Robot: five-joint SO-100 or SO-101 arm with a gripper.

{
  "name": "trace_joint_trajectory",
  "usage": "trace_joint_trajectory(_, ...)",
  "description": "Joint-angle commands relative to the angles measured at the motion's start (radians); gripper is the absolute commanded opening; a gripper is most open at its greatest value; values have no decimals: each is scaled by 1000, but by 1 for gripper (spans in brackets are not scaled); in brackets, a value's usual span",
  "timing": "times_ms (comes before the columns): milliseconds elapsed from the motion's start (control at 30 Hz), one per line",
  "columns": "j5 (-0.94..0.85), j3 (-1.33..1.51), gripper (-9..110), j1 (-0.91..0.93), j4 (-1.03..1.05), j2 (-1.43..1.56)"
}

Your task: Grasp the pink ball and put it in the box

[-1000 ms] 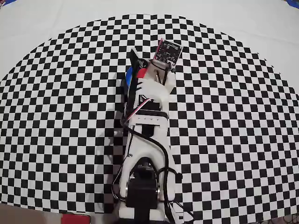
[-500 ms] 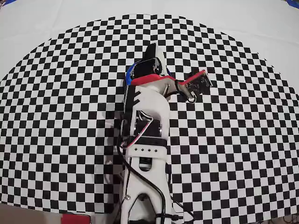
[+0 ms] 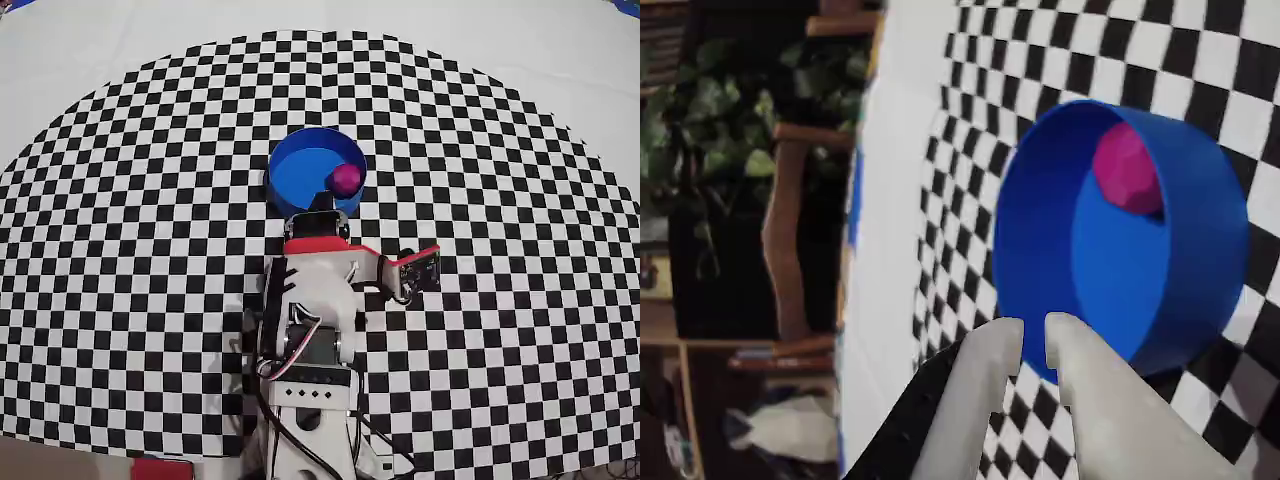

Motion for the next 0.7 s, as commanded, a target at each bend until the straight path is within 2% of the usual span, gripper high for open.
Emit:
trace_joint_trajectory(0,32,17,0,-15,81,54)
trace_joint_trajectory(333,92,18,0,-31,301,61)
trace_joint_trajectory(667,92,18,0,-31,304,61)
